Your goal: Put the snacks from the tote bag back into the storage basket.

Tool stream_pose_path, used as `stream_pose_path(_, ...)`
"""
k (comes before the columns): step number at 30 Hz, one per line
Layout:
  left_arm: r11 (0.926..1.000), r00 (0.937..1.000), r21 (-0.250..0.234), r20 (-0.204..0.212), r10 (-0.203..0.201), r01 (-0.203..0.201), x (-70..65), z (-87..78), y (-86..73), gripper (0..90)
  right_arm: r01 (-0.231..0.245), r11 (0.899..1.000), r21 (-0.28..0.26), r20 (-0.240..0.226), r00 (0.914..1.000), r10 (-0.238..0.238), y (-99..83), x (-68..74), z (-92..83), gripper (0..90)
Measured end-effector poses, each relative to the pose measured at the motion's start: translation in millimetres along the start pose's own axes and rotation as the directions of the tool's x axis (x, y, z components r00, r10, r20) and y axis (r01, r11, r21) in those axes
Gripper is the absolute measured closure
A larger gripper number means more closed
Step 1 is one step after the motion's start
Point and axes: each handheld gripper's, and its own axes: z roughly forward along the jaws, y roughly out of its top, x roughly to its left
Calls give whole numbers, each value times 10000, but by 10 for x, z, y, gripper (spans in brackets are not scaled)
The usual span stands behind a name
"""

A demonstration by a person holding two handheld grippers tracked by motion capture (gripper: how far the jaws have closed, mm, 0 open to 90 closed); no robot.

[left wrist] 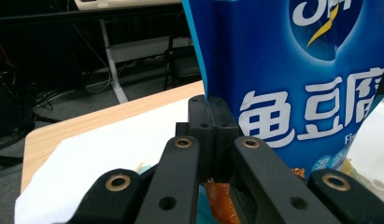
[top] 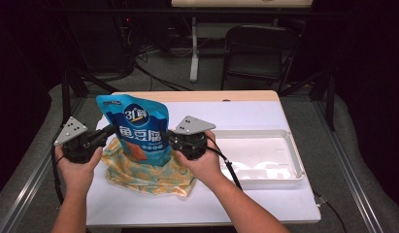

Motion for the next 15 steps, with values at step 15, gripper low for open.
stream_pose_path(15, 9986, 9999, -496, 28, 162, -160, -74, -145, 125, 900, 108, 9993, -354, -155, 9998, -113, 139, 42, -136, 900)
